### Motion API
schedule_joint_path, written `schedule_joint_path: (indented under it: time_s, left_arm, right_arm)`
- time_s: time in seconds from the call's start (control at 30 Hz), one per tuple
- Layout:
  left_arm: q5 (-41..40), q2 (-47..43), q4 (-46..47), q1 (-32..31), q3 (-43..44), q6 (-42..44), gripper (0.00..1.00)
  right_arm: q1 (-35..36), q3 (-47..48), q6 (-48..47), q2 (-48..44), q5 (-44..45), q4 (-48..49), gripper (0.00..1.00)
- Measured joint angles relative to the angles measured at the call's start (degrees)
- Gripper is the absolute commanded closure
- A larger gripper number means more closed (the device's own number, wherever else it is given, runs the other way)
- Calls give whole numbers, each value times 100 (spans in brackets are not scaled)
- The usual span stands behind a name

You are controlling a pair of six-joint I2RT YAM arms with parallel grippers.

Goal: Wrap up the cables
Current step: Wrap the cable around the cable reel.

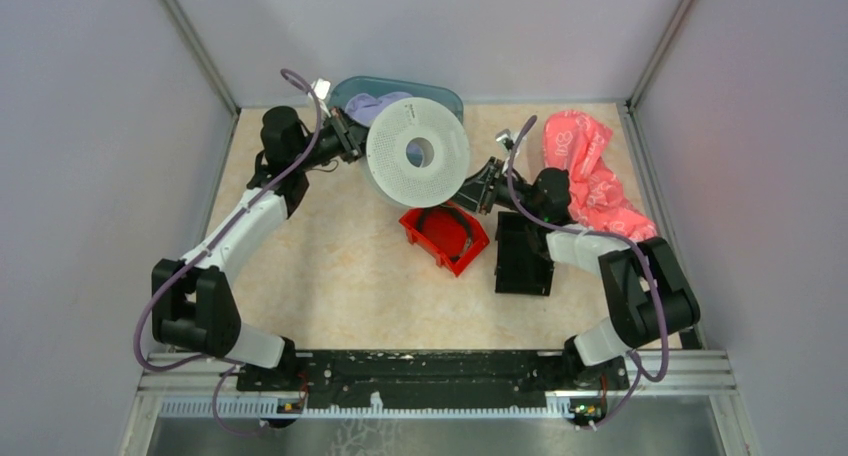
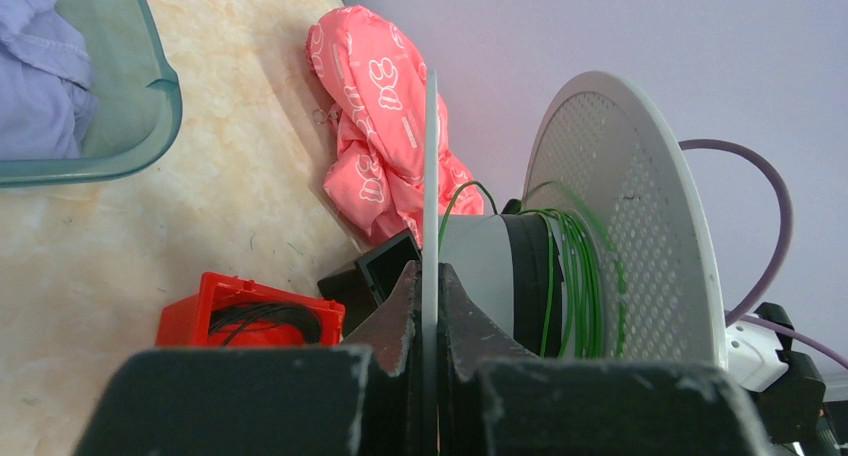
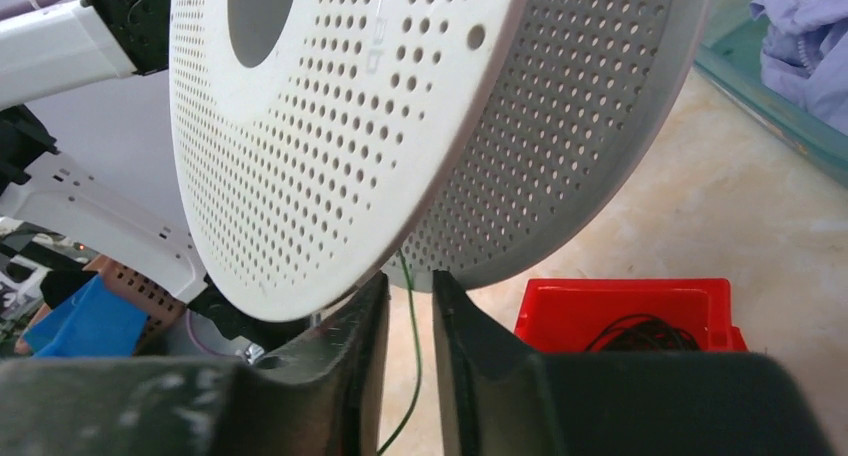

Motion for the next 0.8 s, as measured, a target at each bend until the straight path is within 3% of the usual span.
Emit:
schedule_joint_path:
  time_s: [0.23,0.47,0.8]
  left_arm:
    - [-7,0,-140,48,2,168,100]
    - [-66,0,-378,48,26,476,100]
    - [-223,-81,-599,55,59,909,100]
  right_arm:
    - [-160,0,-673,-345,-17,-929,65]
    - [-195,92,-1294,-376,48,-2011,50]
    - [-501,420,-1504,-452,332,-2983,45]
